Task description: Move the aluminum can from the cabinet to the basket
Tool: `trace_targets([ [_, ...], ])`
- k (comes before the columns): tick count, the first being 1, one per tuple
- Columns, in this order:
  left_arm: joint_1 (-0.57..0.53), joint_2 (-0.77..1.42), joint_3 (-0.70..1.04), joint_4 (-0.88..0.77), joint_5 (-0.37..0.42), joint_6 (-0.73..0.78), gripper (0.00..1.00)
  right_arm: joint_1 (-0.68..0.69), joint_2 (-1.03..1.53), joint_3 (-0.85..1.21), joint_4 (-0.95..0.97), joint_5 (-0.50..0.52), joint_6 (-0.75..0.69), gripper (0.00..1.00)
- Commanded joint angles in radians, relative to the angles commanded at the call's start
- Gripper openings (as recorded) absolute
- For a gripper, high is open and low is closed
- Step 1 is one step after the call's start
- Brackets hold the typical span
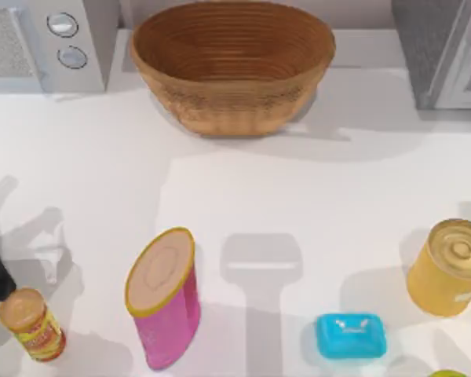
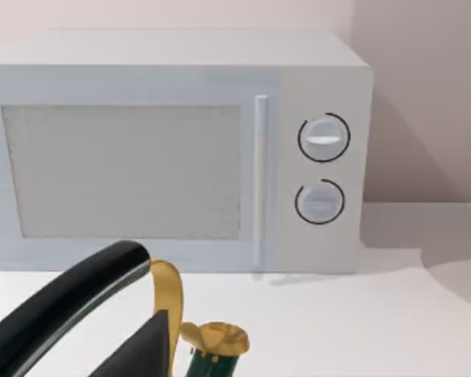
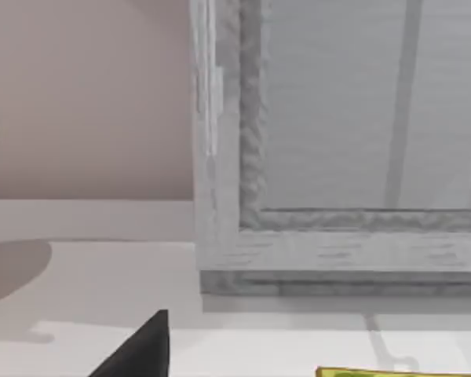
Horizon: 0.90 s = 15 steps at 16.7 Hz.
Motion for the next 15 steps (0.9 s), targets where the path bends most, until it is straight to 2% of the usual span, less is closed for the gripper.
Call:
trace_targets([
  [4,0.000,0.000,0.000,0.000,0.000,0.000,1.00,0.006,0.026,0.032,-0.006,0.003,0.001,1.00],
  [7,0.000,0.000,0.000,0.000,0.000,0.000,1.00,0.023,0.128,0.158,-0.034,0.016,0.002,1.00],
  [15,0.000,0.000,0.000,0.000,0.000,0.000,1.00,0.092,0.645,0.820,-0.200,0.095,0.006,1.00],
])
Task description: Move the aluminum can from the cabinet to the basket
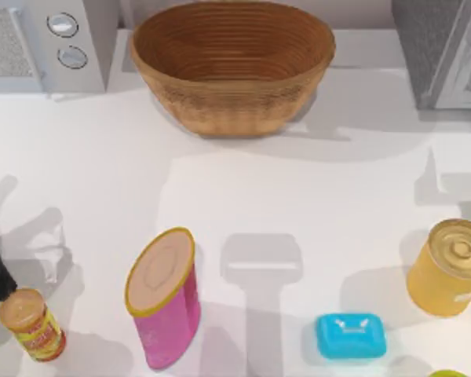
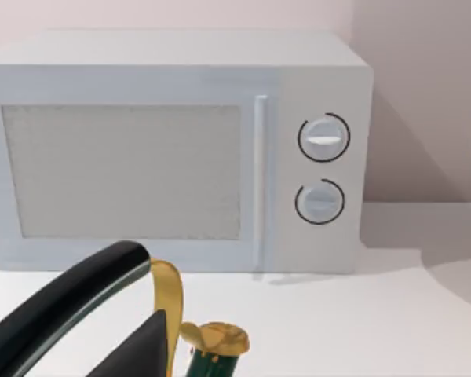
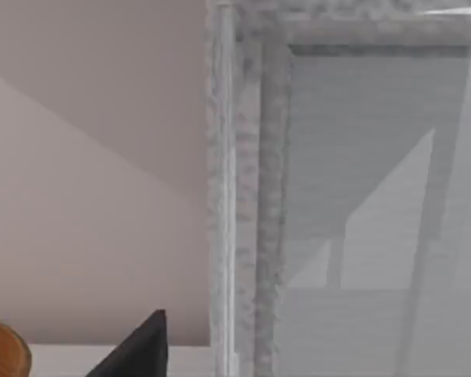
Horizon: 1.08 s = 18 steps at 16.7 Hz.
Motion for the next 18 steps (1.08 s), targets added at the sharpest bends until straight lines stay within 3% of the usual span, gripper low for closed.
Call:
trace_targets([
  [6,0.000,0.000,0.000,0.000,0.000,0.000,1.00,0.053,0.413,0.552,-0.135,0.064,0.004,1.00],
  [10,0.000,0.000,0.000,0.000,0.000,0.000,1.00,0.080,0.603,0.815,-0.194,0.091,0.008,1.00],
  [18,0.000,0.000,0.000,0.000,0.000,0.000,1.00,0.088,0.679,0.920,-0.216,0.101,0.010,1.00],
])
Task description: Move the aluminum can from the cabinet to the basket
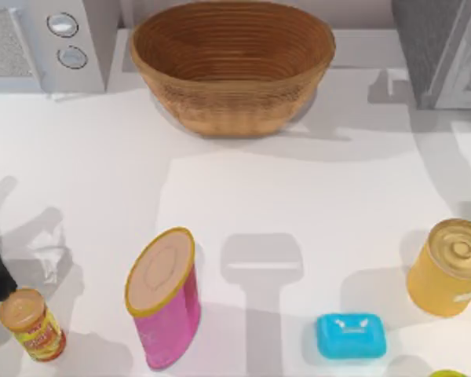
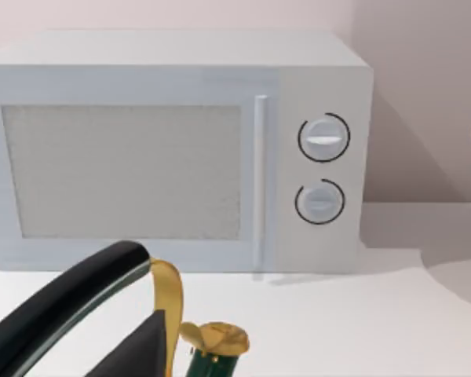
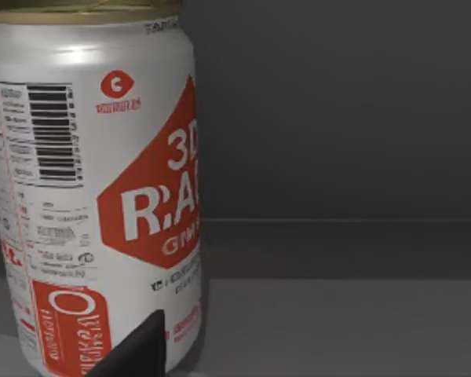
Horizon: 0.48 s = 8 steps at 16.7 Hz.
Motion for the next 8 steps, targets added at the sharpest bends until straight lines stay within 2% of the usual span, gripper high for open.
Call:
trace_targets([
  [3,0.000,0.000,0.000,0.000,0.000,0.000,1.00,0.041,0.034,0.031,0.013,0.042,0.000,1.00],
  [8,0.000,0.000,0.000,0.000,0.000,0.000,1.00,0.207,0.164,0.116,0.053,0.215,-0.001,1.00],
])
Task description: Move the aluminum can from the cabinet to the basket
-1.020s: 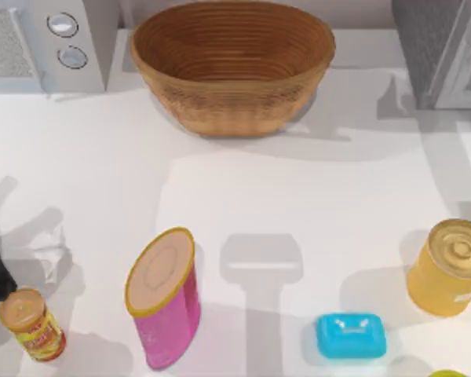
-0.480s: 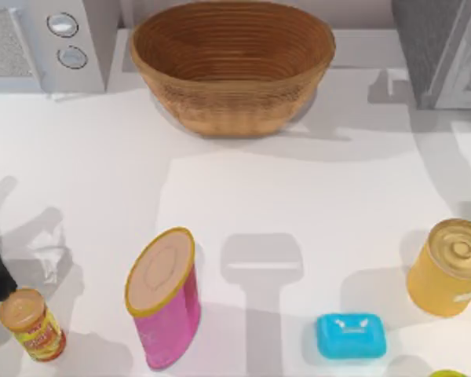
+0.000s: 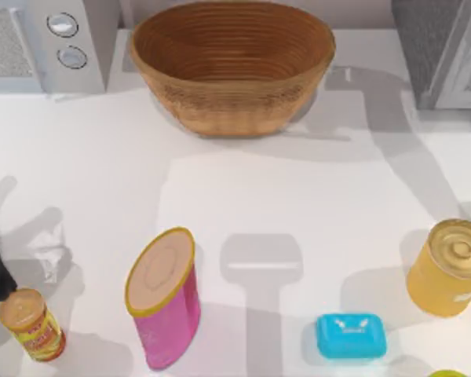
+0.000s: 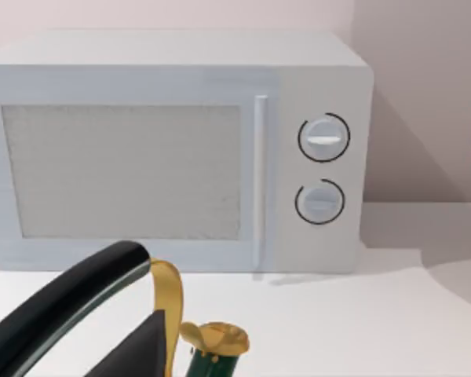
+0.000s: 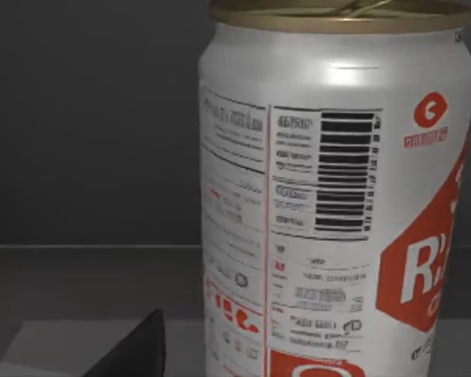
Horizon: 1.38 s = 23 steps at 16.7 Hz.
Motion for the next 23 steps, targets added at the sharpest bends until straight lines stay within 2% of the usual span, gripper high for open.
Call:
trace_targets([
  [6,0.000,0.000,0.000,0.000,0.000,0.000,1.00,0.019,0.020,0.009,0.006,0.020,0.000,1.00],
  [14,0.000,0.000,0.000,0.000,0.000,0.000,1.00,-0.042,0.214,0.219,-0.005,-0.039,0.000,1.00],
  [19,0.000,0.000,0.000,0.000,0.000,0.000,1.00,-0.051,0.238,0.245,-0.006,-0.047,0.000,1.00],
  [23,0.000,0.000,0.000,0.000,0.000,0.000,1.00,-0.051,0.238,0.245,-0.006,-0.047,0.000,0.70],
])
